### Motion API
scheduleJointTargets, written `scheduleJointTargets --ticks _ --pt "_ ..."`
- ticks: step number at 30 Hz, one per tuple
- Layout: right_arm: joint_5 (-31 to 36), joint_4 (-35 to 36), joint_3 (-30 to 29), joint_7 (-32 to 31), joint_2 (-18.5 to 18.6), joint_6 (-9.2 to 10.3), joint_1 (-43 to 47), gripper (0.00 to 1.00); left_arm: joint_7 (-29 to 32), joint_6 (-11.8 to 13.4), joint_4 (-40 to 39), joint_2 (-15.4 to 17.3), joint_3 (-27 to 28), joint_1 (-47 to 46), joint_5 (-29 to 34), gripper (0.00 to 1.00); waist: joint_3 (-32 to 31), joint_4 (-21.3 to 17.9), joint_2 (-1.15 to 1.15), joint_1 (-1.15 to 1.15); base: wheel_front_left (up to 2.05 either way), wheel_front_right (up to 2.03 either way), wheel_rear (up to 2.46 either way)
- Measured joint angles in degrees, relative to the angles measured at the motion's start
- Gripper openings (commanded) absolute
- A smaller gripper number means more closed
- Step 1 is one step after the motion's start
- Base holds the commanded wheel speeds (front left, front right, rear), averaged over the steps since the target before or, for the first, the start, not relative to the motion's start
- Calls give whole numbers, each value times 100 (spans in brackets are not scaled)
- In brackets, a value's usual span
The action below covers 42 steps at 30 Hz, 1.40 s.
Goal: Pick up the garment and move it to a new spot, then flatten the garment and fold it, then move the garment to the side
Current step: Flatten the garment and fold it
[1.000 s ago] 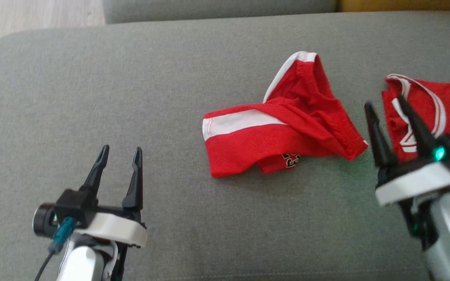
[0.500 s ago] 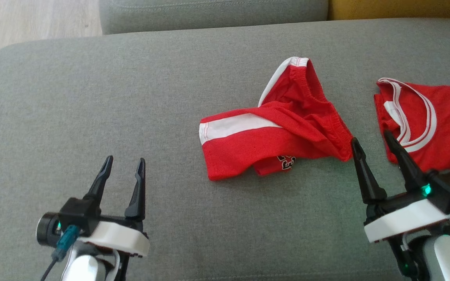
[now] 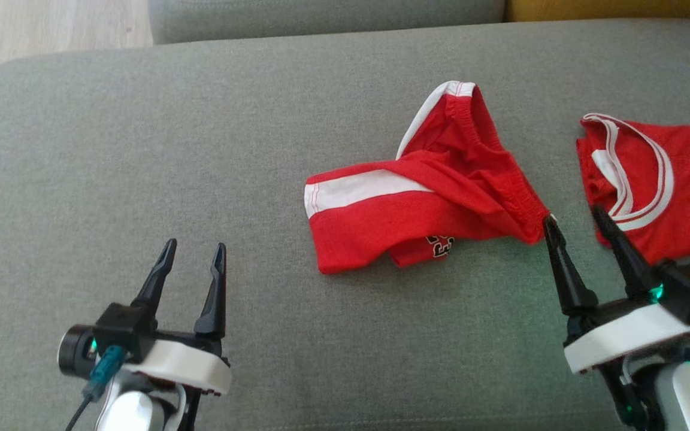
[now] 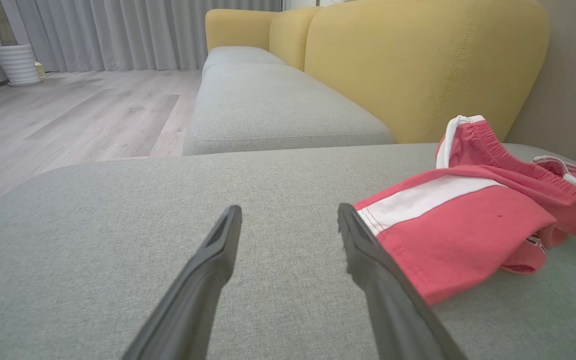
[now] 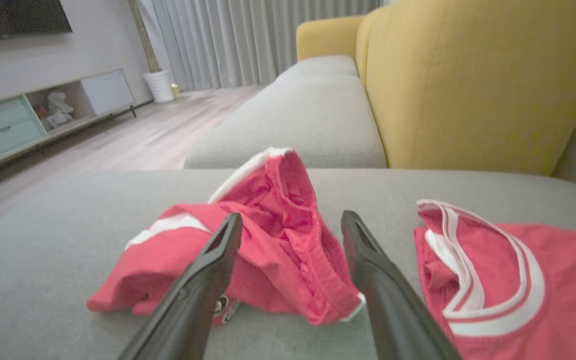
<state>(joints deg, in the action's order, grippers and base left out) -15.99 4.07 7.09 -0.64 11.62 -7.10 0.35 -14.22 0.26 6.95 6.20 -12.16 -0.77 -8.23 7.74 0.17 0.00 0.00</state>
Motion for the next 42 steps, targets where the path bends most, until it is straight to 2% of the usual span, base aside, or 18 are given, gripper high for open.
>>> scheduleJointTargets --ticks 10,21,22,23,28,33,37,42 --pt "-294 -877 -1 -549 566 0 -404 100 0 -7 -23 1 -80 -276 0 100 344 122 0 0 0 0 0" --pt "-558 -1439 862 -1304 1163 0 -1186 100 -8 -9 56 -75 -155 -675 0 100 812 255 0 1 0 0 0" --pt "-621 -1459 939 -1363 1225 0 -1216 40 -8 -11 56 -80 -157 -688 0 100 827 261 0 0 0 0 0" --pt "-667 -1470 1028 -1399 1292 0 -1245 0 -8 -26 56 -81 -156 -696 0 100 836 265 0 1 0 0 0" --pt "-971 -1338 1258 -1432 1492 0 -1370 0 -8 -26 51 -85 -141 -702 0 100 859 231 0 1 0 0 0" --pt "-1432 -814 1296 -1236 1522 0 -1384 0 -9 -25 47 -80 -23 -701 0 100 805 110 0 0 0 0 0" --pt "-2173 -322 1109 -1189 1350 0 -1335 0 -9 -26 41 -80 -18 -698 1 100 704 43 0 0 0 0 0" --pt "-3328 88 647 -1190 933 0 -1108 0 -26 -32 29 -76 -13 -676 1 100 612 3 0 0 0 0 0"
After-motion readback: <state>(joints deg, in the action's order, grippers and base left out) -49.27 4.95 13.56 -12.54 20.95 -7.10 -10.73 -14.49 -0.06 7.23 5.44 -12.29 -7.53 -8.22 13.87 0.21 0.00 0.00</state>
